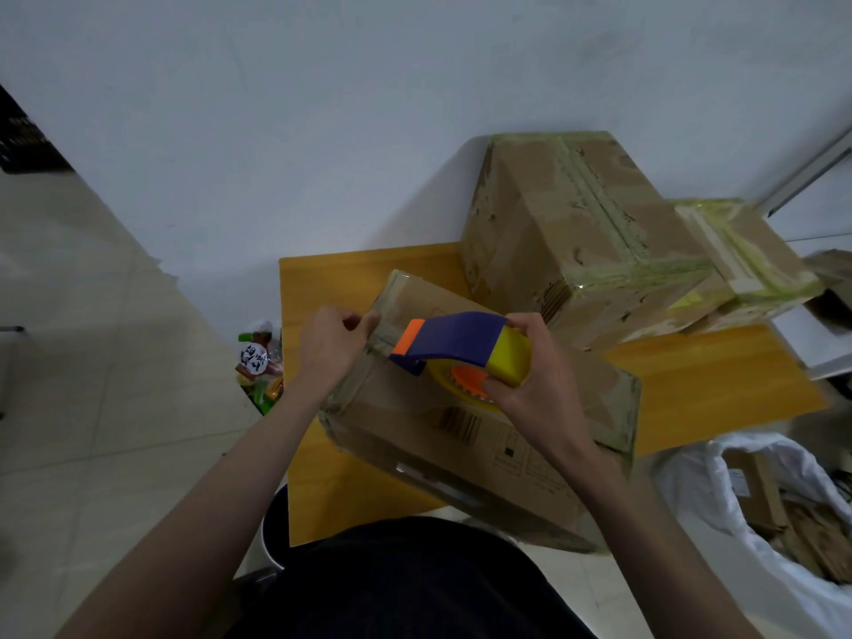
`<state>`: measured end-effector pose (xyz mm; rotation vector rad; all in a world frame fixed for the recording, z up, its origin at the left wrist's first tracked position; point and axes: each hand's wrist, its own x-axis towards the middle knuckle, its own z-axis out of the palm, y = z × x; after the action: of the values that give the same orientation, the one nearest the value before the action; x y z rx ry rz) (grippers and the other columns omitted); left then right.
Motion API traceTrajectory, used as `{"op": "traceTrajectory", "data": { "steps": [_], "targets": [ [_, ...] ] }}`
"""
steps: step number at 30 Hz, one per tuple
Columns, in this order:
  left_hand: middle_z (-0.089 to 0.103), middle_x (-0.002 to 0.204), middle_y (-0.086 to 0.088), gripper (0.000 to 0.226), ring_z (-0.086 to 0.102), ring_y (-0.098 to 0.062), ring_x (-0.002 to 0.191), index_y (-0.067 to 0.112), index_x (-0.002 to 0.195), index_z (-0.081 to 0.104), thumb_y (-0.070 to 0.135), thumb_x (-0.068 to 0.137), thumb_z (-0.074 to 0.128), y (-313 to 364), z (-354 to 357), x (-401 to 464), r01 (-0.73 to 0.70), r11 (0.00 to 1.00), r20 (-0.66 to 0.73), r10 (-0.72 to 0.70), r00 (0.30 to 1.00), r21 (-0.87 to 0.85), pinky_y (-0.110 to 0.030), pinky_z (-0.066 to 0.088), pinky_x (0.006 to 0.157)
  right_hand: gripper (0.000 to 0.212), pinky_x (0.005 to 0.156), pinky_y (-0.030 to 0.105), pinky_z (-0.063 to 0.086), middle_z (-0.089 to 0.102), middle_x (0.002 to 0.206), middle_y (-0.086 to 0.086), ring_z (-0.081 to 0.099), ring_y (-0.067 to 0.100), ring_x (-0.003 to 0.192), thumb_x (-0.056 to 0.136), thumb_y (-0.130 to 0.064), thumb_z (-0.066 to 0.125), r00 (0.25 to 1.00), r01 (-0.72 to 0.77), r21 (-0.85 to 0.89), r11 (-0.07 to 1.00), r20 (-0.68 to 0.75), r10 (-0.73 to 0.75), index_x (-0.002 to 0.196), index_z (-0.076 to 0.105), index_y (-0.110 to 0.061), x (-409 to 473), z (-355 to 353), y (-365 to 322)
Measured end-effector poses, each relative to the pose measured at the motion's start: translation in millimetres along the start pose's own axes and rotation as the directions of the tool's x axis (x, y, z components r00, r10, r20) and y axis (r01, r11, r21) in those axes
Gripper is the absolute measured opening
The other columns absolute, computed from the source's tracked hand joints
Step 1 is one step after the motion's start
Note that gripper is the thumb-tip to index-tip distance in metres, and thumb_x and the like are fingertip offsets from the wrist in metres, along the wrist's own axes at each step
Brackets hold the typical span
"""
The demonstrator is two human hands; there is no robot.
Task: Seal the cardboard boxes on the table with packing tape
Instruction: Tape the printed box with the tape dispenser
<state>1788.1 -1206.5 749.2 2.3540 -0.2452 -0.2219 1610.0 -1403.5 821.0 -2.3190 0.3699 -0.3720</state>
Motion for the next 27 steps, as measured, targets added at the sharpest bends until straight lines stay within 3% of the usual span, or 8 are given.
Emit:
{"op": "traceTrajectory", "data": {
  "steps": [2, 5, 9, 13, 19, 27],
  "targets": [
    [0.068, 0.08, -0.008, 0.043, 0.06, -0.024, 0.073, 0.01, 0.085, 0.07, 0.049, 0.098, 0.057, 3, 3, 0, 0.004, 0.999, 0.0, -0.004, 1.0, 0.054, -0.036, 0.044, 0.06, 0.066, 0.08, 0.031, 0.047, 0.057, 0.116, -0.007, 0.055, 0.014, 0.106, 0.073, -0.013, 0.084, 1.0, 0.001, 0.006, 1.0, 0.004, -0.001, 0.12, 0.043, -0.032, 2, 1, 0],
    [0.064, 0.092, 0.0, 0.032, 0.057, -0.019, 0.084, 0.017, 0.095, 0.064, 0.047, 0.1, 0.054, 5, 8, 4, -0.029, 0.997, -0.02, 0.03, 0.999, 0.073, -0.033, 0.041, 0.067, 0.064, 0.08, 0.028, 0.045, 0.057, 0.117, -0.006, 0.055, 0.013, 0.106, 0.074, -0.015, 0.085, 1.0, 0.01, 0.023, 1.0, 0.009, -0.011, 0.12, 0.044, -0.031, 4, 2, -3],
    [0.063, 0.09, -0.001, 0.032, 0.057, -0.02, 0.082, 0.017, 0.094, 0.061, 0.047, 0.101, 0.052, 0, 11, 17, -0.067, 0.996, -0.015, 0.069, 0.998, 0.062, -0.037, 0.045, 0.067, 0.062, 0.082, 0.025, 0.046, 0.057, 0.119, -0.004, 0.055, 0.013, 0.106, 0.075, -0.017, 0.086, 1.0, 0.003, 0.037, 0.999, 0.013, -0.003, 0.123, 0.047, -0.025, 9, 4, -4],
    [0.063, 0.083, -0.005, 0.036, 0.058, -0.025, 0.077, 0.015, 0.089, 0.058, 0.047, 0.102, 0.048, -5, 6, 39, -0.141, 0.99, 0.007, 0.141, 0.99, 0.018, -0.048, 0.049, 0.067, 0.059, 0.077, 0.011, 0.04, 0.057, 0.119, -0.005, 0.053, 0.006, 0.103, 0.078, -0.024, 0.087, 1.0, -0.001, 0.052, 0.999, 0.016, 0.0, 0.124, 0.049, -0.022, 20, 9, -5],
    [0.064, 0.088, -0.006, 0.036, 0.057, -0.027, 0.08, 0.015, 0.093, 0.06, 0.046, 0.104, 0.045, -1, -7, 70, -0.193, 0.966, 0.003, 0.196, 0.981, 0.172, -0.035, 0.034, 0.056, 0.058, 0.074, 0.005, 0.038, 0.055, 0.116, -0.005, 0.049, 0.002, 0.1, 0.08, -0.02, 0.086, 0.999, 0.029, 0.057, 0.998, 0.015, -0.03, 0.12, 0.044, -0.027, 39, 21, -11],
    [0.061, 0.088, 0.001, 0.032, 0.054, -0.022, 0.076, 0.017, 0.089, 0.056, 0.045, 0.103, 0.046, -3, -4, 77, -0.195, 0.969, 0.007, 0.197, 0.98, 0.154, -0.031, 0.029, 0.051, 0.062, 0.071, 0.01, 0.042, 0.053, 0.108, -0.025, 0.052, -0.012, 0.099, 0.081, -0.031, 0.086, 0.992, 0.016, 0.102, 0.995, 0.125, -0.029, 0.124, 0.042, -0.031, 43, 3, -10]
  ]
}}
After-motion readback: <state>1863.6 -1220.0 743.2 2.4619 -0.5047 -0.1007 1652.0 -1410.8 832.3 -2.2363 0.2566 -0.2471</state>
